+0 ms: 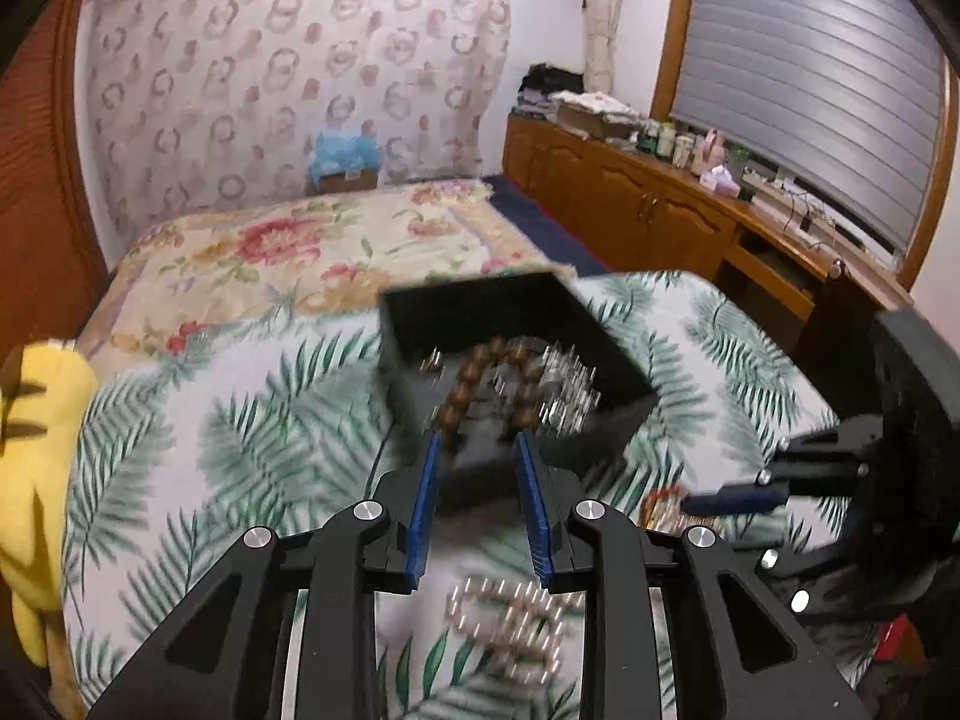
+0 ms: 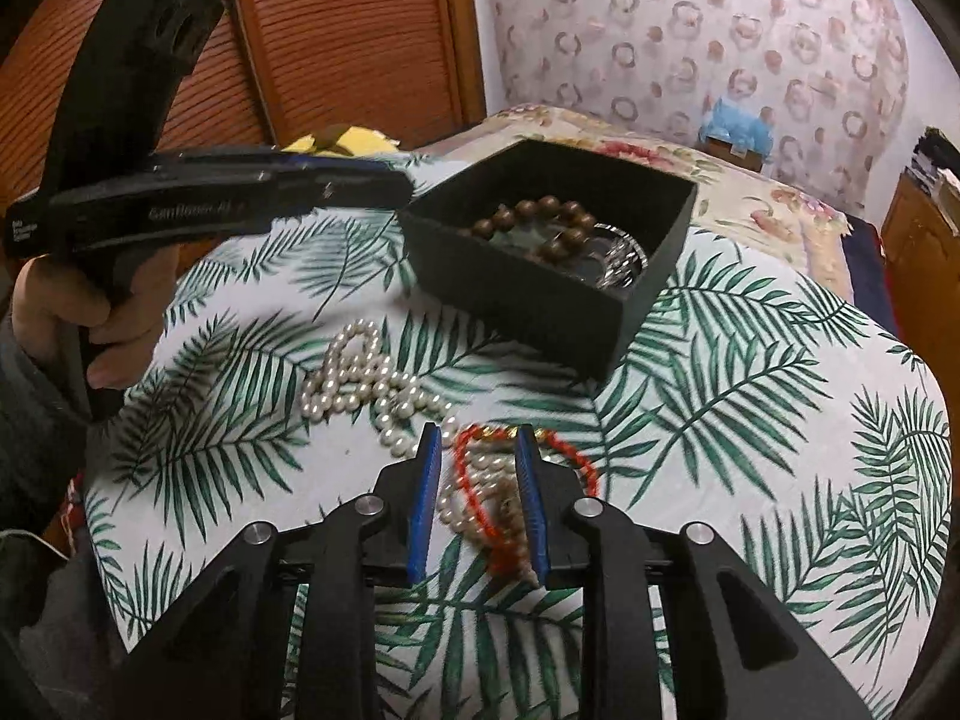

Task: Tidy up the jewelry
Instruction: 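Grasp the red coral bracelet with the right tool while the left tool grasps a pearl strand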

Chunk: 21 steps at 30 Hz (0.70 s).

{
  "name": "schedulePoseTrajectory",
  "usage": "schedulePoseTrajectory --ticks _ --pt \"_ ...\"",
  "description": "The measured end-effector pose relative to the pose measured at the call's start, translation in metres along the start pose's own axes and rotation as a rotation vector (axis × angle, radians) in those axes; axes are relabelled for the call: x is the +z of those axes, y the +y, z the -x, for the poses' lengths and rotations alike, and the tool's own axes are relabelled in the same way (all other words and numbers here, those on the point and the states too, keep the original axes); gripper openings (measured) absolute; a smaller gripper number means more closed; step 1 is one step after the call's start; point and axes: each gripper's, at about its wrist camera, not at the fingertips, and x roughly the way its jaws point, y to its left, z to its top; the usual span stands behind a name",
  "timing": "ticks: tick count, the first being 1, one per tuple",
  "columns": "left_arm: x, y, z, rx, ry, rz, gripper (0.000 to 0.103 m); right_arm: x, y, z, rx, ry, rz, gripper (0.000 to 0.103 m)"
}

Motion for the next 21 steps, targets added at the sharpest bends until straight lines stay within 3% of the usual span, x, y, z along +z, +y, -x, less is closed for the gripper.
schedulePoseTrajectory --ticks 7,8,9,21 --pt "-0.033 0.012 0.000 0.005 0.062 0.032 0.024 -0.011 0.009 -0.008 -0.059 0.043 0.051 0.026" --pt "-0.036 0.012 0.000 0.004 0.070 0.037 0.024 -0.012 0.008 -0.008 -0.066 0.041 0.054 0.012" --pt "-0.038 0.012 -0.001 0.003 0.075 0.040 0.024 -0.013 0.007 -0.006 -0.069 0.041 0.051 0.004" --pt "-0.048 0.009 -0.009 -0.011 0.109 0.043 0.024 0.001 -0.027 0.052 -0.152 -0.097 -0.029 0.004"
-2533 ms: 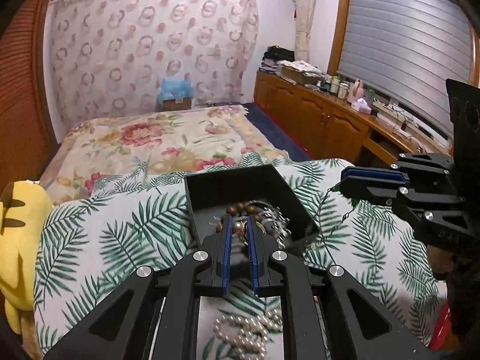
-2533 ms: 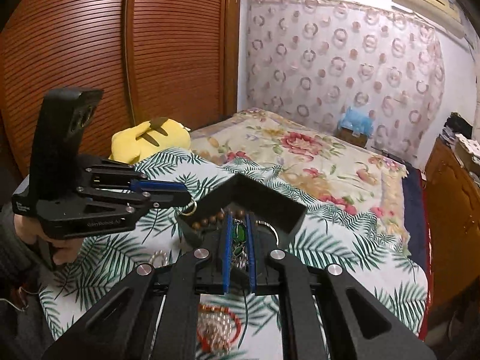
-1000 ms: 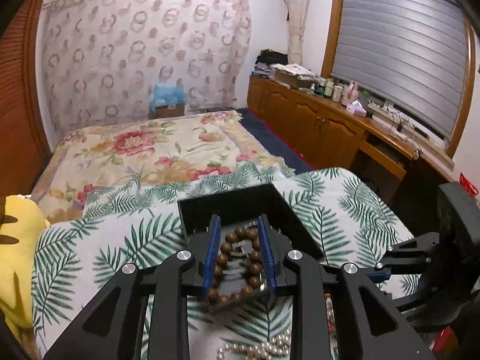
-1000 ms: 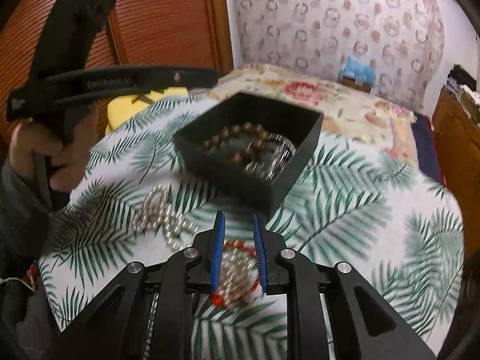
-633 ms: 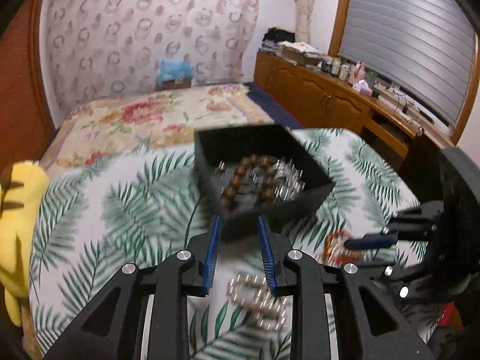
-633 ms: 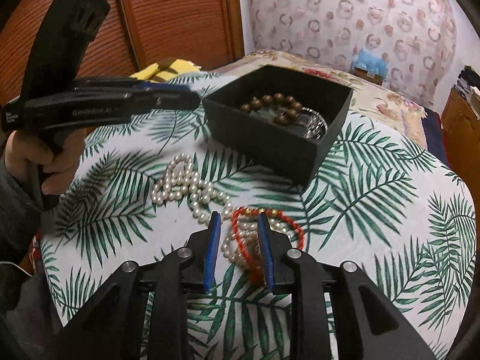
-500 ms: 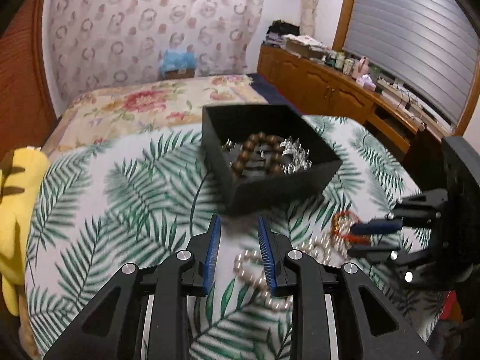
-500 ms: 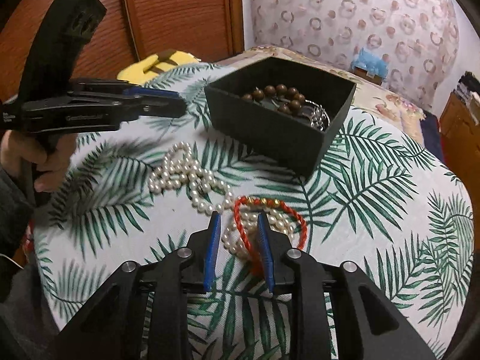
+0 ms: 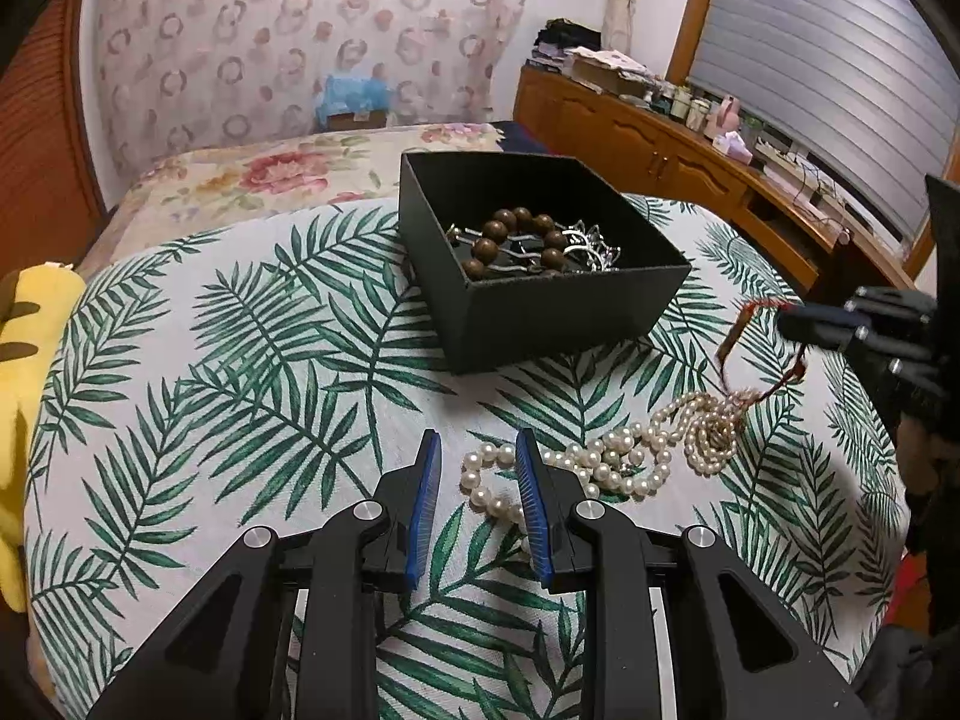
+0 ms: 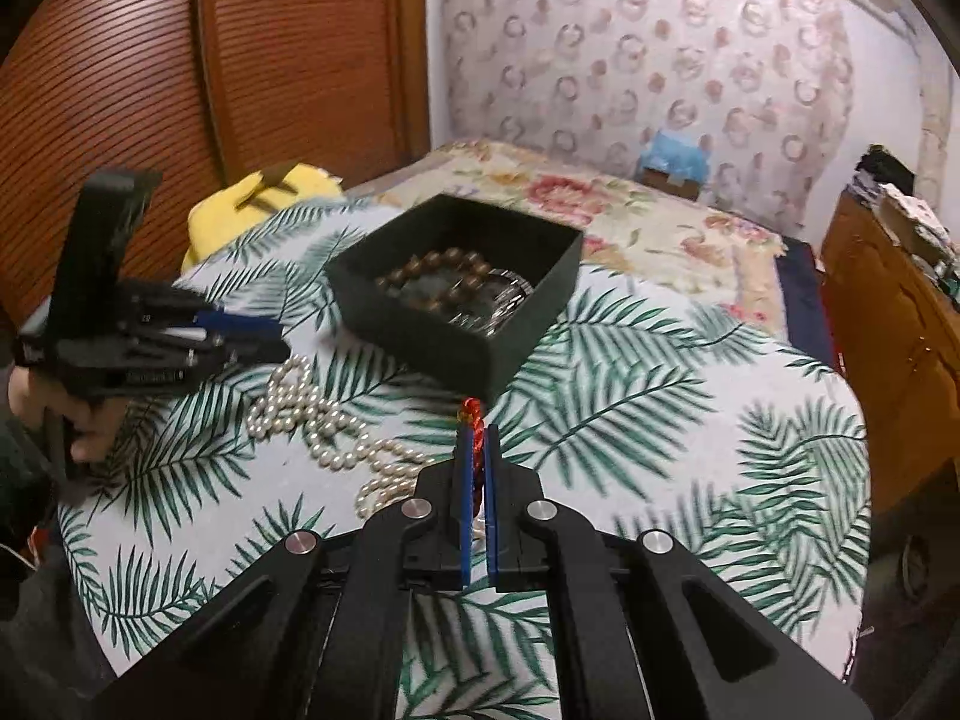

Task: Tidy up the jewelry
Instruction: 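Grasp the red coral bracelet with the right tool while the left tool grasps a pearl strand, then lift the pearl strand and coral bracelet over the black box and release both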

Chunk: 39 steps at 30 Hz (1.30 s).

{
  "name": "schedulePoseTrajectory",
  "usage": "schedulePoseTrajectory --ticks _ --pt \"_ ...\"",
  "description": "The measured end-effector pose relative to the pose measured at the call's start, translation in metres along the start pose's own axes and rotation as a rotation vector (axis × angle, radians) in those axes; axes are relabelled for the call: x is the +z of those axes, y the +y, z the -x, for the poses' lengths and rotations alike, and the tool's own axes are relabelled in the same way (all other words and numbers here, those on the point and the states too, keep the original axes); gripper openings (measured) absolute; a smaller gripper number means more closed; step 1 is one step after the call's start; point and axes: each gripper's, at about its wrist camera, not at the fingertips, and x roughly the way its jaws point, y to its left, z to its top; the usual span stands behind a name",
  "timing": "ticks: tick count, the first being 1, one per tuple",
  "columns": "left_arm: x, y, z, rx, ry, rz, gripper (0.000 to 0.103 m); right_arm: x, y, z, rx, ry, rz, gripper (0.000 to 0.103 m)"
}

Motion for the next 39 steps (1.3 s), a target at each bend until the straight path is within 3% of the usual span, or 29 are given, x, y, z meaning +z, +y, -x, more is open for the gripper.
schedulePoseTrajectory --ticks 11,13,17,23,39 --pt "-0.004 -0.003 -0.012 0.019 0.027 -0.004 0.024 0.000 -0.010 0.018 -0.049 -0.048 -0.022 0.004" --pt "-0.005 -0.003 -0.013 0.028 0.027 -0.006 0.009 -0.001 -0.008 0.017 -0.049 -0.049 -0.023 0.004" --pt "-0.005 -0.008 -0.011 0.020 0.032 -0.018 0.006 -0.007 -0.004 0.018 -0.046 -0.052 -0.025 0.004" --pt "0.009 -0.020 0.028 -0.007 -0.069 -0.033 0.006 -0.013 0.003 0.025 -0.053 -0.062 -0.015 0.004" --pt "0.051 -0.063 0.109 0.042 -0.264 -0.128 0.006 0.001 0.016 0.056 -0.068 -0.155 0.027 0.004"
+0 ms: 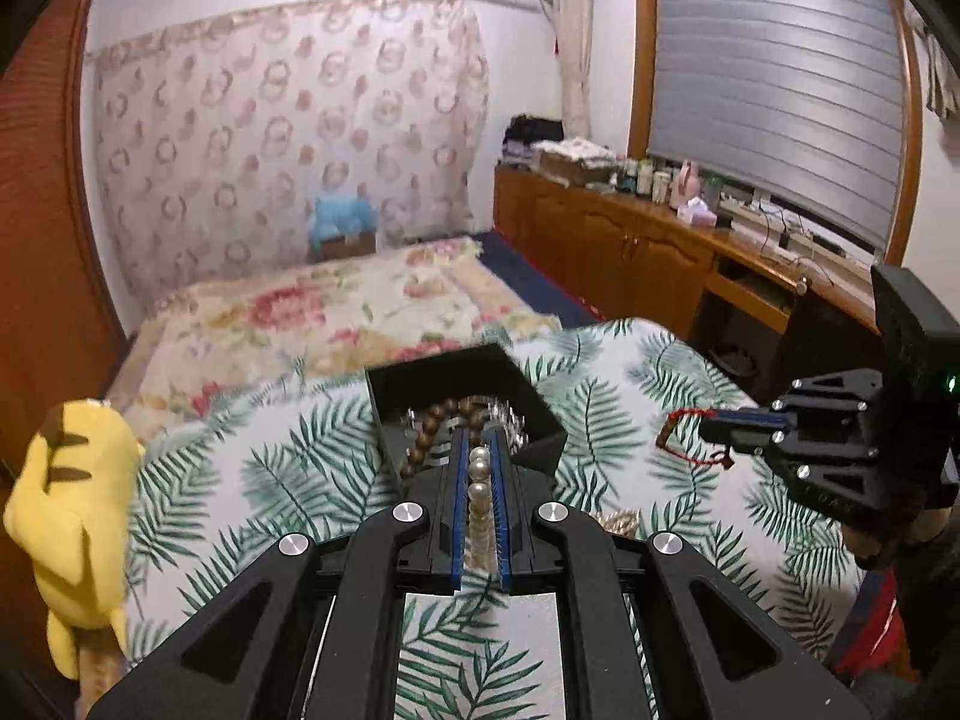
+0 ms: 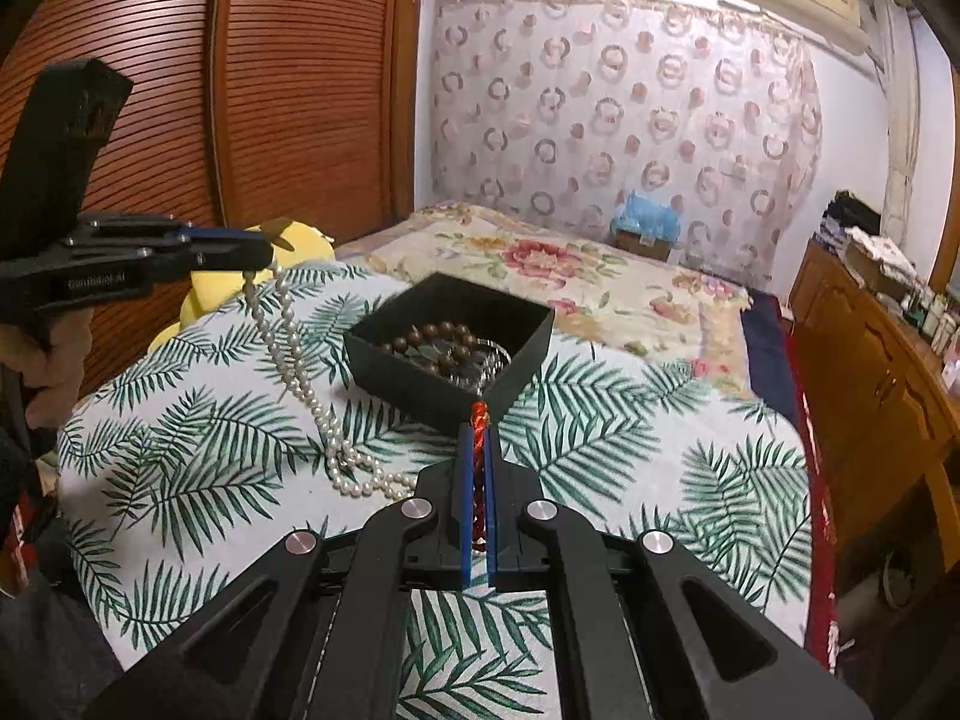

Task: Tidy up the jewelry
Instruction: 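Lift the pearl strand and coral bracelet over the black box and release both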

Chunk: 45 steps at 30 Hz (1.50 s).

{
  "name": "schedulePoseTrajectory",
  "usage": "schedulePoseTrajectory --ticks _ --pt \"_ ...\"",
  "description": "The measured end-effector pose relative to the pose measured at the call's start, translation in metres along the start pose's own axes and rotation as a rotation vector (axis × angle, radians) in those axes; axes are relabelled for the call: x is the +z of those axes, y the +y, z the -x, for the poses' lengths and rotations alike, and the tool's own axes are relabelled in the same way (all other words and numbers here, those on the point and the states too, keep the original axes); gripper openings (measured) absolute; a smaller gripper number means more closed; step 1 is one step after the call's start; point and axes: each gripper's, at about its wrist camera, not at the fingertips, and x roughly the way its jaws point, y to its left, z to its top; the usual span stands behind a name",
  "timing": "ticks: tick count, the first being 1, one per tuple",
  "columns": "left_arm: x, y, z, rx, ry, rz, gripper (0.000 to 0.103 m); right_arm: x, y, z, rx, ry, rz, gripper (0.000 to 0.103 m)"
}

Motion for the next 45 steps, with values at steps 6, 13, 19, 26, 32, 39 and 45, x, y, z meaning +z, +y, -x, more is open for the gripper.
schedulePoseTrajectory --ticks 6,13,19,26,32,39,45 --pt "0.022 -0.007 0.018 0.007 -0.058 -0.028 0.006 0.012 0.003 0.006 0.007 -0.024 0.006 0.004" --pt "0.048 -0.010 0.033 -0.002 -0.107 -0.037 0.006 0.022 0.005 0.005 0.010 -0.032 0.013 0.004" --pt "0.068 -0.011 0.038 0.005 -0.141 -0.051 0.006 0.032 0.006 0.002 0.013 -0.042 0.013 0.004" --pt "0.079 -0.005 0.028 0.007 -0.151 -0.046 0.006 0.044 0.001 -0.009 0.039 -0.036 0.012 0.004" --pt "0.092 0.001 0.016 0.001 -0.146 -0.038 0.006 0.057 -0.007 -0.028 0.074 -0.027 0.004 0.004" --pt "0.114 0.009 -0.011 -0.006 -0.130 -0.028 0.006 0.073 -0.017 -0.052 0.105 -0.010 0.002 0.004" --pt "0.127 0.017 -0.031 -0.008 -0.114 -0.014 0.006 0.082 -0.023 -0.072 0.128 0.002 -0.003 0.004"
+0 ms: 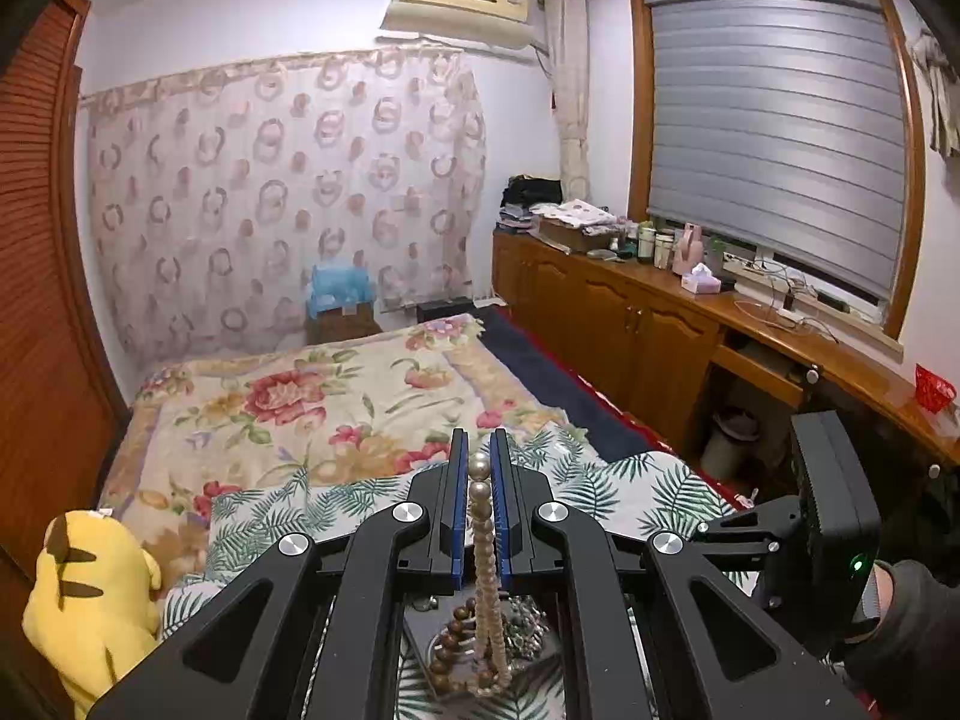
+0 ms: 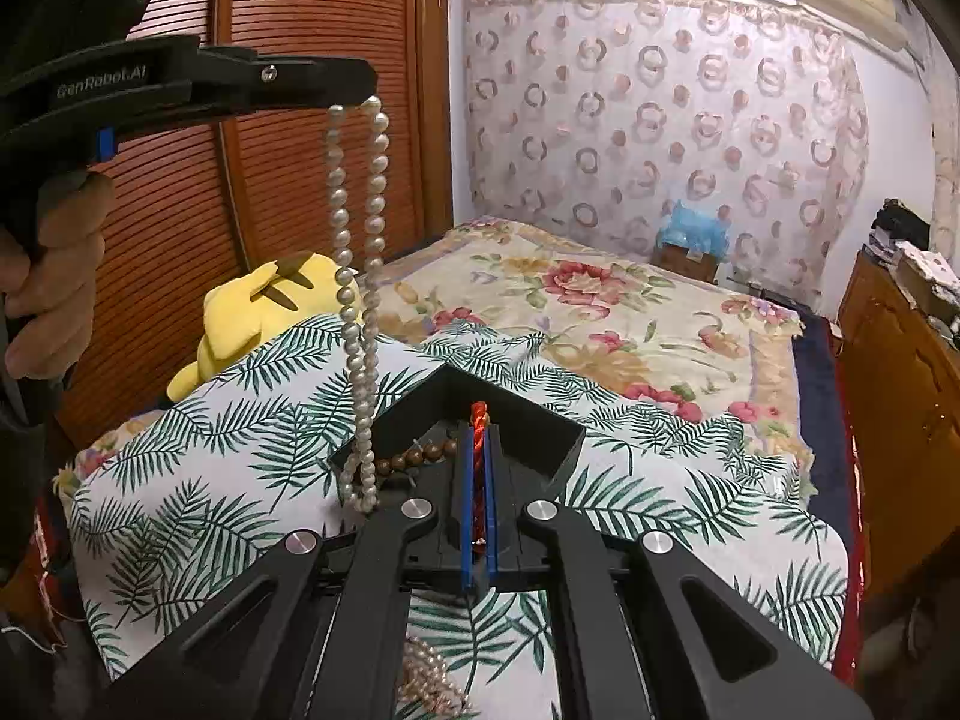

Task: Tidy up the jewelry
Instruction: 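Lift the pearl strand and coral bracelet over the black box and release both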

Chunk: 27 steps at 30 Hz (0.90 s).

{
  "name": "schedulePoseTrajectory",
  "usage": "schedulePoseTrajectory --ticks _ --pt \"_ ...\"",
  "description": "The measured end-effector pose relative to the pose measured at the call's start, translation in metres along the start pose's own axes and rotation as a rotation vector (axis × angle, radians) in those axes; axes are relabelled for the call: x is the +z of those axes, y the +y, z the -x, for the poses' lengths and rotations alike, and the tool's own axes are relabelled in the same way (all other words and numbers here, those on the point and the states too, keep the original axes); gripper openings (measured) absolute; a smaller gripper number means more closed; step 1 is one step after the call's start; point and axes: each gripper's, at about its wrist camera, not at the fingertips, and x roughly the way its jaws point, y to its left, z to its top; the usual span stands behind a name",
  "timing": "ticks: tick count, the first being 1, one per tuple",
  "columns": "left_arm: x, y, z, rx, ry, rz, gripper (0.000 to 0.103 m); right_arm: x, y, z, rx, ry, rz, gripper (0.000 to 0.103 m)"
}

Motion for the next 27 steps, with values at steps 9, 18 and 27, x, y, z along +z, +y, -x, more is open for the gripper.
schedulePoseTrajectory --ticks 9,18,27 --pt "0.000 0.012 -0.023 0.001 0.033 0.005 0.006 0.001 -0.013 -0.033 0.026 0.022 -0.013 0.004" --pt "-0.062 0.039 -0.069 0.007 0.134 0.071 0.007 -0.005 -0.023 -0.080 0.014 0.059 -0.013 0.004" --pt "-0.100 0.050 -0.080 0.011 0.187 0.121 0.007 0.001 -0.025 -0.087 0.020 0.042 -0.028 0.004"
